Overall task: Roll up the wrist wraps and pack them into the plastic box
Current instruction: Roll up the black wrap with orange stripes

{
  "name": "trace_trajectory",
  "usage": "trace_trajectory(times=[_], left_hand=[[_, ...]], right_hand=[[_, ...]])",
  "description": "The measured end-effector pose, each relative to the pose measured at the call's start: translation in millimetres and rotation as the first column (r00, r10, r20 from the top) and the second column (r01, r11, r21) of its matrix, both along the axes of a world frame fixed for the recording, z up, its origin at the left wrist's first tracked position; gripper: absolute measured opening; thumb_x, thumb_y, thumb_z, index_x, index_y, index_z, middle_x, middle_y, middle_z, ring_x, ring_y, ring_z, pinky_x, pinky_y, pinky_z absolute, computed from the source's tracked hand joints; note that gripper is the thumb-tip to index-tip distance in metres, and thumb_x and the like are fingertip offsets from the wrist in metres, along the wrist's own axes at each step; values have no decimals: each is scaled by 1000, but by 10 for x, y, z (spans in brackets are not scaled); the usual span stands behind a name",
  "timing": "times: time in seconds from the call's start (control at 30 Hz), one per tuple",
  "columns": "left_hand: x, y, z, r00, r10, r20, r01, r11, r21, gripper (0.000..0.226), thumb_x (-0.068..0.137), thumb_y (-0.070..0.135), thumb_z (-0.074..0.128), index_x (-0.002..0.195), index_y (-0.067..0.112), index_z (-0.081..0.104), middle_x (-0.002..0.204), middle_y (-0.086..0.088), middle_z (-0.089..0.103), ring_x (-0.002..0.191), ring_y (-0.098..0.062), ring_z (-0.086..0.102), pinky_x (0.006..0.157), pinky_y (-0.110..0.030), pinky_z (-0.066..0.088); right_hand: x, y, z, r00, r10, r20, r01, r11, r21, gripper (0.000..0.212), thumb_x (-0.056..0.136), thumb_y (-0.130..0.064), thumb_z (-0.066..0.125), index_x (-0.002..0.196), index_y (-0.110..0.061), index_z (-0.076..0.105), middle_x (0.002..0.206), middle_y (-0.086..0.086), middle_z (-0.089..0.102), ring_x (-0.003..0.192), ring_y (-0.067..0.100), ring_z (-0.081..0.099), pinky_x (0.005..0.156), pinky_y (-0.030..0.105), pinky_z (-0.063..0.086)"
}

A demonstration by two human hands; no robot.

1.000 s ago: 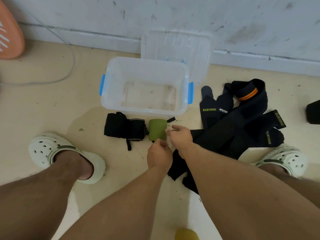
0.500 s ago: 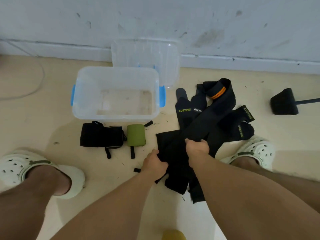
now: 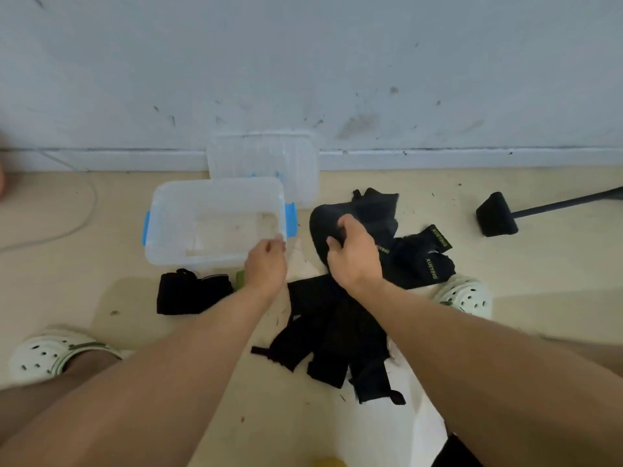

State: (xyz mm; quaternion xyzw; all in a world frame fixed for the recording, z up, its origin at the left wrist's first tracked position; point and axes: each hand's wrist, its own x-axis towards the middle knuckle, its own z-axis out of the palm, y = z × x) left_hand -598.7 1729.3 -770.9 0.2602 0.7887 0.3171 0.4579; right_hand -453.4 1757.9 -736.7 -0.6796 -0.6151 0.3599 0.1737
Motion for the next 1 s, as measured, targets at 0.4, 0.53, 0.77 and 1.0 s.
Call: trace_trajectory(times=[0.4, 0.53, 0.77, 1.0], left_hand=[[-82, 197, 2006, 890, -444, 104, 433, 895, 107, 23, 88, 16, 80, 109, 11, 74, 102, -8, 79, 100, -28, 74, 82, -35, 59], [-165, -57, 2602, 702, -711, -44, 710, 693, 124, 15, 90, 16, 79, 105, 18, 78, 98, -1, 81, 97, -22, 77, 83, -32, 58], [-333, -426, 2874, 616, -781, 101, 640, 571, 514, 24, 75, 16, 80, 99, 18, 81, 101, -6, 78, 95, -21, 74, 82, -27, 56], [-608, -398, 2807, 554, -728, 405, 378, 653, 656, 62, 59, 22, 86, 118, 6, 76, 133, -23, 67, 137, -50, 50, 118, -68, 33]], right_hand=[[390, -542, 2018, 570, 747, 342, -736, 649, -193, 17, 95, -25, 69, 109, -34, 73, 99, -18, 70, 96, 8, 61, 84, 32, 53], [681, -327, 2275, 591, 638, 494, -623, 750, -223, 47, 86, -29, 80, 129, -34, 61, 117, -13, 69, 113, 17, 61, 89, 35, 50], [538, -284, 1967, 650, 757, -70, -743, 612, -272, 72, 68, -39, 95, 129, -40, 58, 121, -22, 68, 113, 2, 63, 103, 30, 49], [222, -205, 1658, 683, 725, -88, -715, 639, -285, 30, 98, -43, 64, 114, -19, 67, 111, 5, 70, 107, 24, 64, 101, 40, 51]])
